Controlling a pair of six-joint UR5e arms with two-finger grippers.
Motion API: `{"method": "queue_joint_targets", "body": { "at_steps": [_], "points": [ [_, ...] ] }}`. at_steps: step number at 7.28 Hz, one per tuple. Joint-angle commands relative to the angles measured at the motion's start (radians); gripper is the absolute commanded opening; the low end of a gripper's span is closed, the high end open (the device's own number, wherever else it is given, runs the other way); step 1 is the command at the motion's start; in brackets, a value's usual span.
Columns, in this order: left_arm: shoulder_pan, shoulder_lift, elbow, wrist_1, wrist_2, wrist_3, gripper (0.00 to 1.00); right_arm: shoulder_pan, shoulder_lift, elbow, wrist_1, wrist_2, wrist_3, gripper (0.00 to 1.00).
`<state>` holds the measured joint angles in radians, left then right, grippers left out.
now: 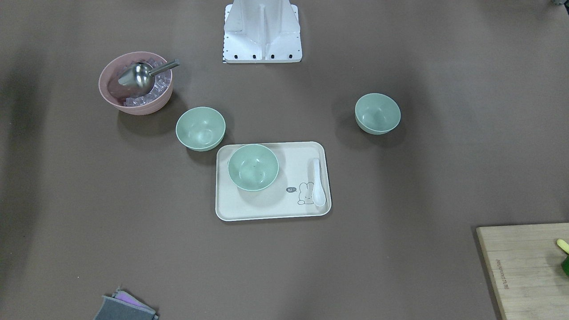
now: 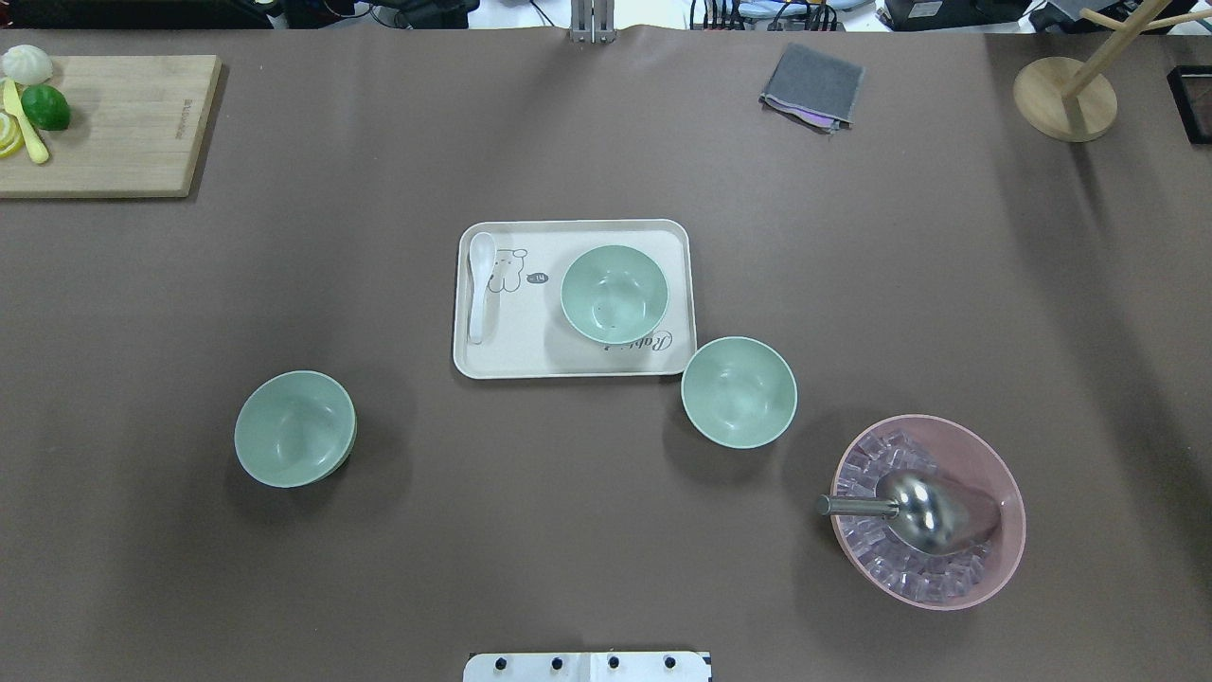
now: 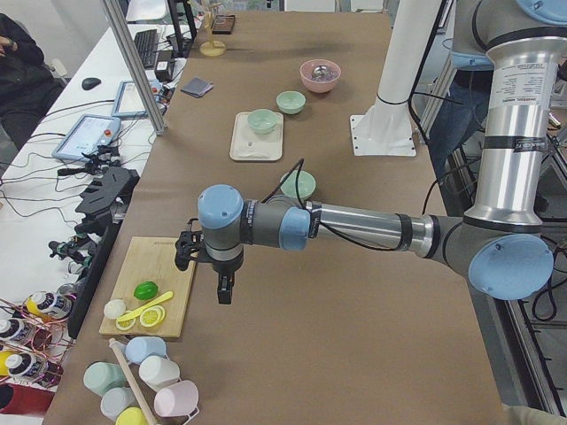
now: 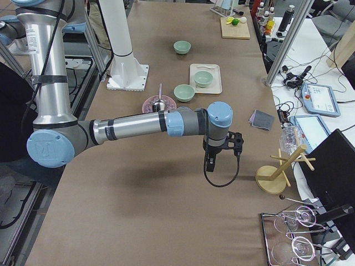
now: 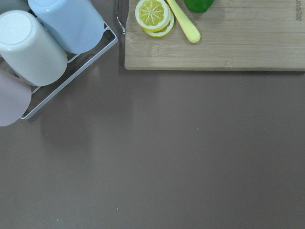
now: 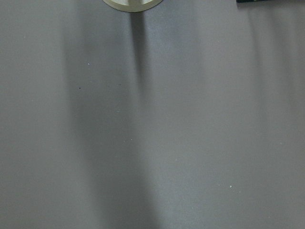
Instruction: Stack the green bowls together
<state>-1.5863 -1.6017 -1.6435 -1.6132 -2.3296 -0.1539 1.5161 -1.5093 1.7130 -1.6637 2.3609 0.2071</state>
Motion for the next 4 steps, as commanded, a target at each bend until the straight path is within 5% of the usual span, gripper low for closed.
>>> {"method": "queue_joint_targets", "body": {
  "at_steps": [1, 4],
  "points": [
    [0.008, 0.034, 0.017, -0.138, -0.002, -0.056, 0.99, -0.007, 0.0, -0.001, -0.001, 0.001, 0.0, 1.0],
    [0.238, -0.042, -0.018, -0.215, -0.002, -0.259, 0.98, -0.025, 0.0, 0.013, 0.002, 0.046, -0.006, 1.0]
  ]
}}
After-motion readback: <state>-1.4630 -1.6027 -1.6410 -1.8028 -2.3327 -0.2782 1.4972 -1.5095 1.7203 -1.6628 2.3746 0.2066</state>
